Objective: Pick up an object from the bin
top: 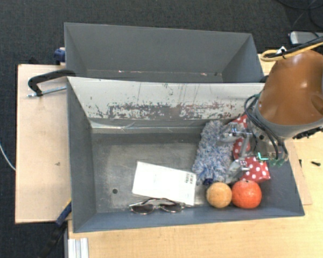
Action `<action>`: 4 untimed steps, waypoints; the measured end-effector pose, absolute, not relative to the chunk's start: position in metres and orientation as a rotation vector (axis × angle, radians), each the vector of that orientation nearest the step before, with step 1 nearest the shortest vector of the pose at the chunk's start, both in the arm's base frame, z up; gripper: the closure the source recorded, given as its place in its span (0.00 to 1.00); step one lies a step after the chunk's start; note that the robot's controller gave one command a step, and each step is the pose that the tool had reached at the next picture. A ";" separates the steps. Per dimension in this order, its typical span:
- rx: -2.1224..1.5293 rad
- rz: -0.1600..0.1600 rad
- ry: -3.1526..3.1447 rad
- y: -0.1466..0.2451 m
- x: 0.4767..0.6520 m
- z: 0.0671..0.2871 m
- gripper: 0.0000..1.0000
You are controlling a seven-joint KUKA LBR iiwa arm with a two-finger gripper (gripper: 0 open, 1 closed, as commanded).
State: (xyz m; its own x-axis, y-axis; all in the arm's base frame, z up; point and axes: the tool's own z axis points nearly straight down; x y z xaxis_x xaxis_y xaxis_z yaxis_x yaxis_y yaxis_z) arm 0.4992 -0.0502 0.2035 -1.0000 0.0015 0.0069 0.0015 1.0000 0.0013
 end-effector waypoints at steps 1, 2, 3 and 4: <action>-0.001 -0.001 -3.142 -0.050 0.500 0.207 0.00; 0.400 0.003 -3.126 -0.039 0.533 0.175 0.00; 0.588 0.000 -3.093 -0.035 0.557 0.138 0.00; 0.803 0.000 -3.044 -0.037 0.568 0.125 0.00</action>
Offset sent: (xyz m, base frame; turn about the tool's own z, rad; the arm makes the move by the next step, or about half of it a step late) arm 0.0493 0.0171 -0.0535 -0.4056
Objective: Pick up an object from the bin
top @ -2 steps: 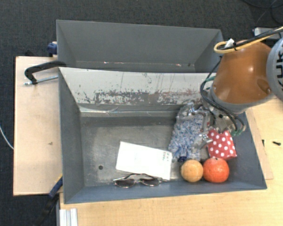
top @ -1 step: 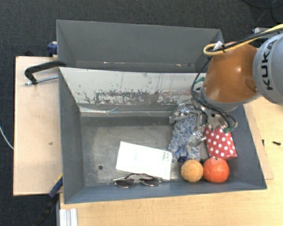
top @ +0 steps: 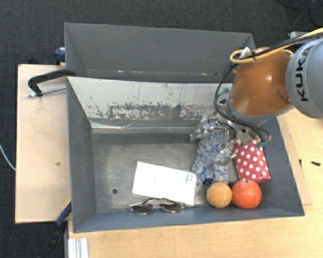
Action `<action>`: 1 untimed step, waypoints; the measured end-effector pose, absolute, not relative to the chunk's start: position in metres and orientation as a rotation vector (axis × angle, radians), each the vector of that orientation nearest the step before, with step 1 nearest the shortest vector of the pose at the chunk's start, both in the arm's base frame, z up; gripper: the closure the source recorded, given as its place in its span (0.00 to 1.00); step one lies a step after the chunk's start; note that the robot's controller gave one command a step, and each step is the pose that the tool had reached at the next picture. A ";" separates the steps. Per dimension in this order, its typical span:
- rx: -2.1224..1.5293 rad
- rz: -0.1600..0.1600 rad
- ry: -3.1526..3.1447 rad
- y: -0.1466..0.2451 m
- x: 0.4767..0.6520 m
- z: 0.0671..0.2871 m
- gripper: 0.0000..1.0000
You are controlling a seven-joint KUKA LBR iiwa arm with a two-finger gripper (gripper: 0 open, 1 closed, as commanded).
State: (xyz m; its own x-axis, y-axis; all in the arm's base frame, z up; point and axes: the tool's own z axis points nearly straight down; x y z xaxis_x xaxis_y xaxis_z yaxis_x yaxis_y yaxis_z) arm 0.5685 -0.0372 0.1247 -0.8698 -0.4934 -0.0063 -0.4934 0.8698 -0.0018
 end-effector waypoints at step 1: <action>-0.973 -0.001 2.983 -0.037 0.574 0.097 0.00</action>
Offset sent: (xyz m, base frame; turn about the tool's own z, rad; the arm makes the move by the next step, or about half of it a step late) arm 0.0061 0.0074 -0.0547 -0.4810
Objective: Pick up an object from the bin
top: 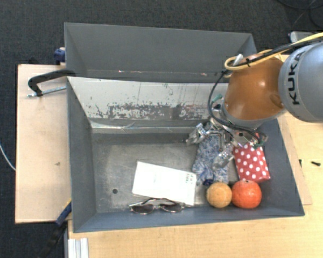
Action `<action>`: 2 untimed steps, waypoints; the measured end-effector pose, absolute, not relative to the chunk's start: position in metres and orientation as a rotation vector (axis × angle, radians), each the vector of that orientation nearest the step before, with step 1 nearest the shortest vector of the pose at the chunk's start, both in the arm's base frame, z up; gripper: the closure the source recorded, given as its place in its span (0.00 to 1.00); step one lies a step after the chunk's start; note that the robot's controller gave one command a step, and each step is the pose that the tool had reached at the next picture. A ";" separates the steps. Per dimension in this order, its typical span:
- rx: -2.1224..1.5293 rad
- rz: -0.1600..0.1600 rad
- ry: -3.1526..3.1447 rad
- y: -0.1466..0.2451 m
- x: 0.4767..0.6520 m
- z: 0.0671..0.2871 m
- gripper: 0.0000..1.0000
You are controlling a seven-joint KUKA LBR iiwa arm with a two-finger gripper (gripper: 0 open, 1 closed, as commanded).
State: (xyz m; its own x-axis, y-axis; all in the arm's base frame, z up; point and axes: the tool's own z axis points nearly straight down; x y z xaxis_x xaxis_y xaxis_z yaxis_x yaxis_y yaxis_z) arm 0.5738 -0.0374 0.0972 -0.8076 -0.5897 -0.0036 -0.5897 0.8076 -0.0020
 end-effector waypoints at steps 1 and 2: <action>-1.504 -0.009 2.782 -0.037 0.576 0.078 1.00; -1.504 -0.009 2.782 -0.037 0.576 0.078 1.00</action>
Offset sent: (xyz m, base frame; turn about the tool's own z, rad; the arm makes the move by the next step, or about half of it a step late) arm 0.0000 0.0000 0.0000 0.0000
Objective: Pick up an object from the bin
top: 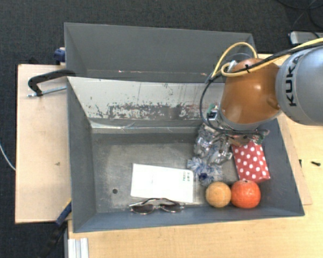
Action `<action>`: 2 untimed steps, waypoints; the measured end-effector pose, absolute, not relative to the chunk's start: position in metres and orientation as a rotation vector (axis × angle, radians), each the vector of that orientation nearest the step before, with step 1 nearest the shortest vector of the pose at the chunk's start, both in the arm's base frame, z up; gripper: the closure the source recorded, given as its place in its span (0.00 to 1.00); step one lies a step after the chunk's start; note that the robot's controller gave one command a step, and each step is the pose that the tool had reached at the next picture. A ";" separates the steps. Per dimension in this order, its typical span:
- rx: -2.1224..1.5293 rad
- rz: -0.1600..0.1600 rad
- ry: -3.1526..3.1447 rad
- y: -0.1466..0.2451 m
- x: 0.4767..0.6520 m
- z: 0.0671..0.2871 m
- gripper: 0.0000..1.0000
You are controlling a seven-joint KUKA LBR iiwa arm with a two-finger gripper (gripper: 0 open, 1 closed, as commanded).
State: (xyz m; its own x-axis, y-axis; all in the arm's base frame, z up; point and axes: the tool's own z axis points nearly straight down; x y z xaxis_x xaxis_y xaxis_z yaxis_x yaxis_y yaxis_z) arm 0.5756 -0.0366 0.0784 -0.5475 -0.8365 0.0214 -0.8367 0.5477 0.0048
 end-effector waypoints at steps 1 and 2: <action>1.484 0.009 -2.745 -0.037 0.576 0.078 1.00; 1.485 0.007 -2.748 -0.036 0.575 0.082 1.00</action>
Offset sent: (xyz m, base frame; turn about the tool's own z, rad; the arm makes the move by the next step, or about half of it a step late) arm -0.0001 -0.0001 0.1211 0.0000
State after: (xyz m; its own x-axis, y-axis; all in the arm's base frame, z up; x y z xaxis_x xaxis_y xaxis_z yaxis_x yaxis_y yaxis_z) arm 0.5747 -0.0363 0.0819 -0.5477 -0.8365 0.0182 -0.8366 0.5478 0.0045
